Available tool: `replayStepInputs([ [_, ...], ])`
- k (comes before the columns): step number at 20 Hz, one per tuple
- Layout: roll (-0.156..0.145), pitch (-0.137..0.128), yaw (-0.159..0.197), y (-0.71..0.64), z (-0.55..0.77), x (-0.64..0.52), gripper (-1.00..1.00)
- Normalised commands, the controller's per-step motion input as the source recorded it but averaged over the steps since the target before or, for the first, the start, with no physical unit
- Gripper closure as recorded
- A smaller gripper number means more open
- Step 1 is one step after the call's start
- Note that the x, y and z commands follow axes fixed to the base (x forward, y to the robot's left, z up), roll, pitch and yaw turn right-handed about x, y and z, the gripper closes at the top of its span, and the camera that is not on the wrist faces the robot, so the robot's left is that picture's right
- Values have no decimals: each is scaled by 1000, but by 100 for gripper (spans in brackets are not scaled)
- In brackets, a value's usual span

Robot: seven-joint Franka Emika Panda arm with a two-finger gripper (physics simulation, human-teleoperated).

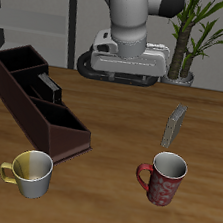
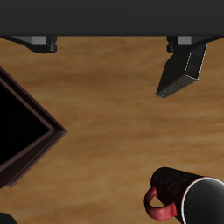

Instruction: Place the black book into the right desk caddy's front compartment and place the yellow book into the right desk caddy's right compartment and place the red mug into the right desk caddy's left compartment

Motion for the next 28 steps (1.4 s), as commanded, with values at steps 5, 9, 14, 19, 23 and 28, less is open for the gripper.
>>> replayStepInputs([
  [5, -35, -47, -54, 574, -187, -370, -100],
  [9, -101, -65, -73, 410, -117, -221, -100],
  [14, -40, -77, -52, 359, -61, -198, -100],
  [19, 22, -30, -33, 339, -68, -107, -100],
  [23, 27, -3, -30, 243, -83, -13, -100],
  [28, 7, 7, -77, 257, -82, 99, -100],
])
